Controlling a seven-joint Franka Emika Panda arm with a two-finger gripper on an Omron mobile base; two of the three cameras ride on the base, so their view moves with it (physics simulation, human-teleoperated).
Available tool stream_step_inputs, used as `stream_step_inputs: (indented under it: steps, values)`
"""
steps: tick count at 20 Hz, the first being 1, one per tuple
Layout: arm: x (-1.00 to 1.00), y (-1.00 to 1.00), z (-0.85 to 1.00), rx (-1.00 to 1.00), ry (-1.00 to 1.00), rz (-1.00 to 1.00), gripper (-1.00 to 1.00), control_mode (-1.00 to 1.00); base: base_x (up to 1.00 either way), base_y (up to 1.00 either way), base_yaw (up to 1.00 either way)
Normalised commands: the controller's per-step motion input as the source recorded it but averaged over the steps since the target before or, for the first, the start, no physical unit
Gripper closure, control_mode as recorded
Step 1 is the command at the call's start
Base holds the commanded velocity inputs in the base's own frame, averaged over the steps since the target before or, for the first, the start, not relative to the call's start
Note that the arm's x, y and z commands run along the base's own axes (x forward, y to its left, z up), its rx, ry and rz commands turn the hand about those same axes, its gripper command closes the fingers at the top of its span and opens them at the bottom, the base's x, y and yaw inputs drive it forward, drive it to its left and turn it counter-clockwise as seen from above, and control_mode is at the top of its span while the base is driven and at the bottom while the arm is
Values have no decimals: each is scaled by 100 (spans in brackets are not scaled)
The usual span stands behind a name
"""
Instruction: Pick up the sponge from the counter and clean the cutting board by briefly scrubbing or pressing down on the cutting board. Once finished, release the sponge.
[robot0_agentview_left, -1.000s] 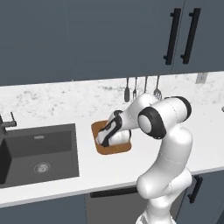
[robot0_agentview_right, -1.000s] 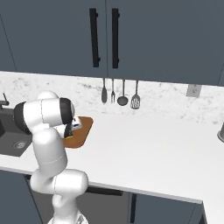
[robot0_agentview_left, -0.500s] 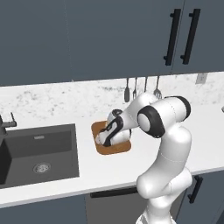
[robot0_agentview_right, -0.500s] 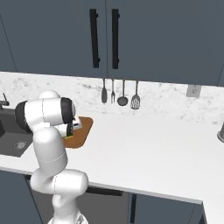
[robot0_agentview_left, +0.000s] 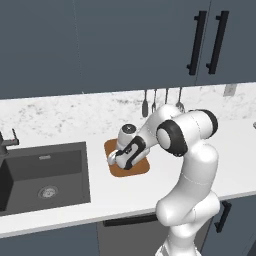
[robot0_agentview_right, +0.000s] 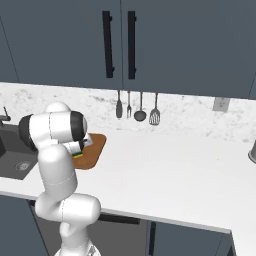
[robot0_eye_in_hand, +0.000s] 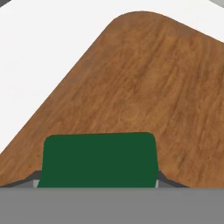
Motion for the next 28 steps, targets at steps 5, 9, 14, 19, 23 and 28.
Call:
stream_step_inputs:
  steps: [5,9,14,19,23,28]
  values:
    - [5,-5,-65,0,5,0,100,-100,0,0,0]
    - [1,0,-67,0,0,0,100,-100,0,0,0]
    - [5,0,-67,0,0,0,100,-100,0,0,0]
    - [4,0,-83,0,0,0,100,-100,0,0,0]
    - [4,0,-86,0,0,0,100,-100,0,0,0]
    - [15,-7,-70,0,9,0,100,-100,0,0,0]
